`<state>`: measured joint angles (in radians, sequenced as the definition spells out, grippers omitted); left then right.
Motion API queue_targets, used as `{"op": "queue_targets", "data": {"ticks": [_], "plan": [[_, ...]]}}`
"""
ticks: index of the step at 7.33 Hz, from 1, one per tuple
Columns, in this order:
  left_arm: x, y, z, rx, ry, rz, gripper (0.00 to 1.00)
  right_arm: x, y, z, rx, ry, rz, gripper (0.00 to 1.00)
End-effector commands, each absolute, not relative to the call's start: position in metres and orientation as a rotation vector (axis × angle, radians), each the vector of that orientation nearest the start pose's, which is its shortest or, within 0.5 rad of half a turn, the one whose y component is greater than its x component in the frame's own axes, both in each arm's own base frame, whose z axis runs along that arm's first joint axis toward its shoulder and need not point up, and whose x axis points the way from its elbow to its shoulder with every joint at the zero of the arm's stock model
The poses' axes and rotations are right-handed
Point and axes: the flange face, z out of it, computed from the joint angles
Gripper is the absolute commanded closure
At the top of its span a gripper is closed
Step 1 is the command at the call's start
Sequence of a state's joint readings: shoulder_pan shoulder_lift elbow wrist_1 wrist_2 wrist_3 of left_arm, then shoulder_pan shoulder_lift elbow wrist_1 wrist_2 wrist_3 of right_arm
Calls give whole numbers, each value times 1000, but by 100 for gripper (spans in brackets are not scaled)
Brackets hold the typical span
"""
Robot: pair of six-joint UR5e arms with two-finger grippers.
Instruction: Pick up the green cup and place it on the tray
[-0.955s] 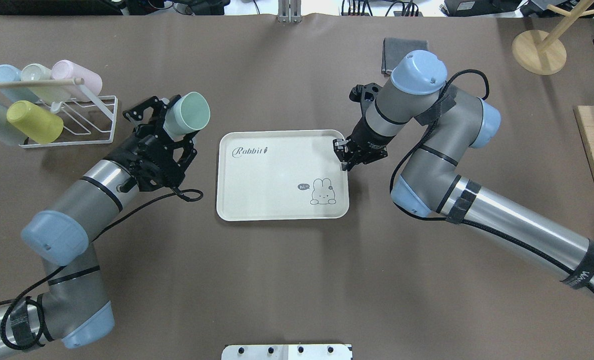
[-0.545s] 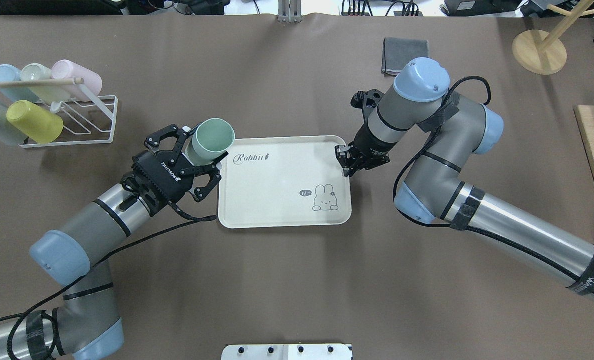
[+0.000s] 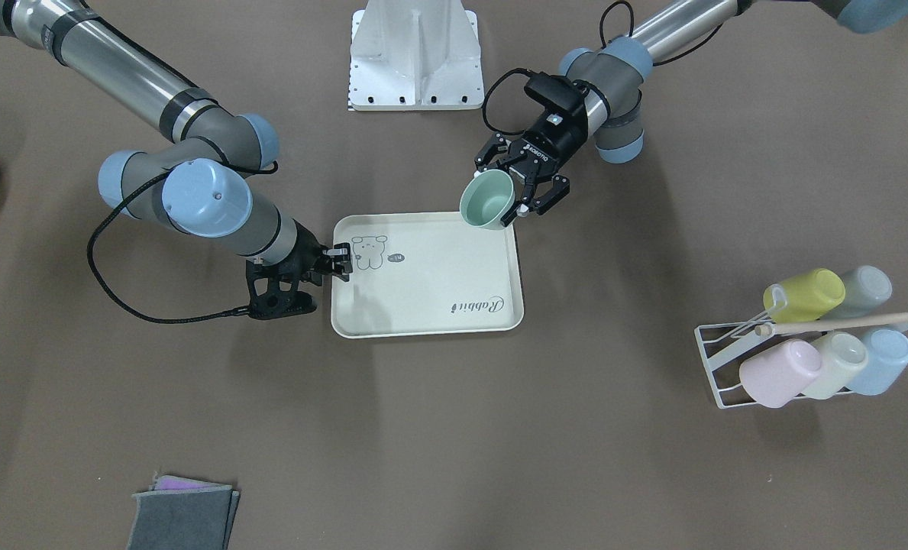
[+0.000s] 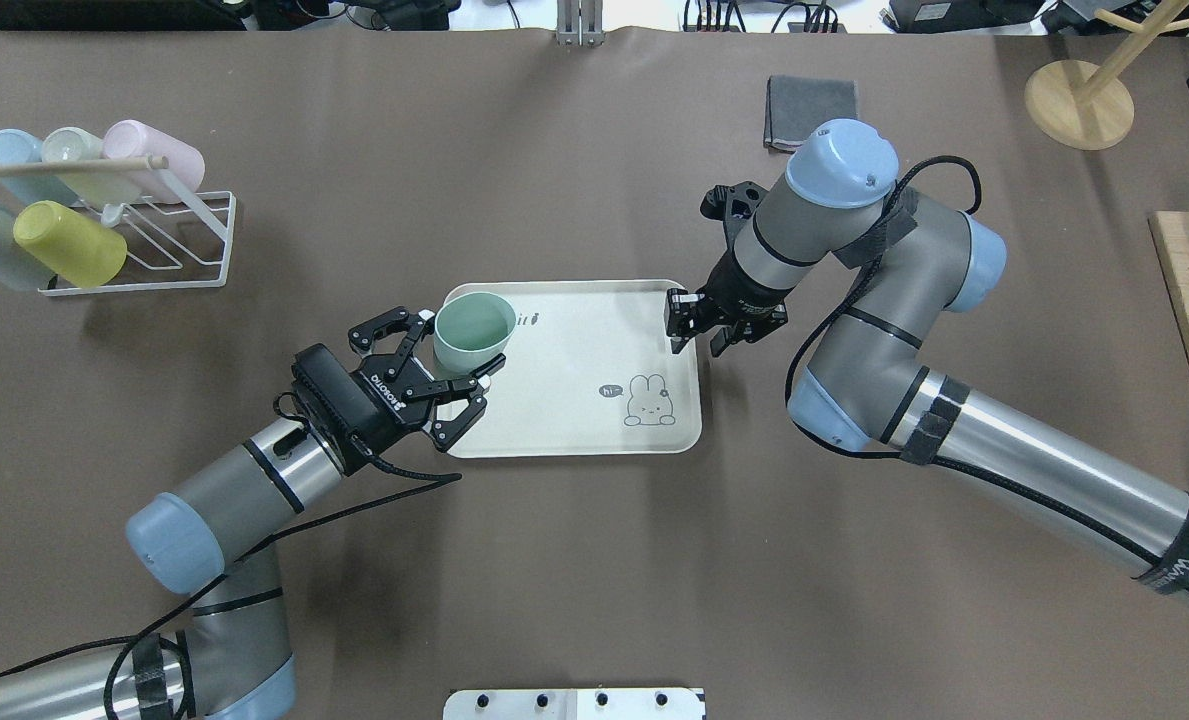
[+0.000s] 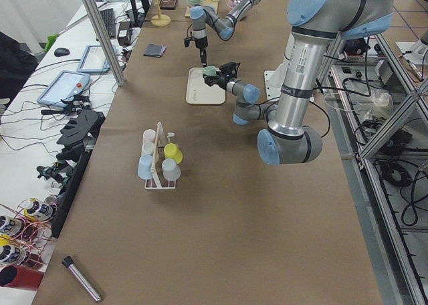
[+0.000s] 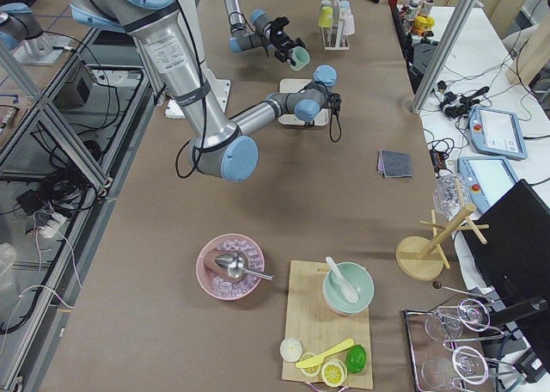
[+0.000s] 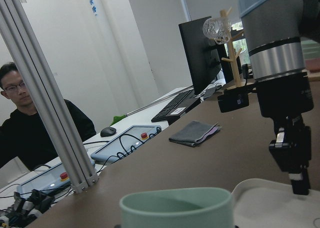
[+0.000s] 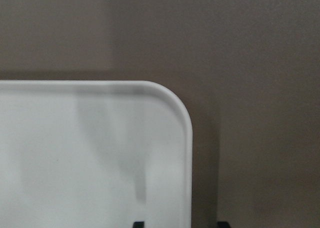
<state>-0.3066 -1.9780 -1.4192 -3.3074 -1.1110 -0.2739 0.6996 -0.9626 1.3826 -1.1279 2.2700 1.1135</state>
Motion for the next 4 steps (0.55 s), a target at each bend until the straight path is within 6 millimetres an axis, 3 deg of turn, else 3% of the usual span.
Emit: {"op": "queue_targets", "data": {"ticks": [1, 3, 4], "plan": [[528, -346, 331, 1468, 1267, 159, 88, -505, -520, 332, -101, -1041, -77, 0], [564, -362, 325, 1424, 1275, 171, 88, -490, -532, 343, -114, -1023, -44, 0], [574, -379, 308, 1411, 1223, 181, 88, -480, -535, 358, -121, -1009, -25, 0]]}}
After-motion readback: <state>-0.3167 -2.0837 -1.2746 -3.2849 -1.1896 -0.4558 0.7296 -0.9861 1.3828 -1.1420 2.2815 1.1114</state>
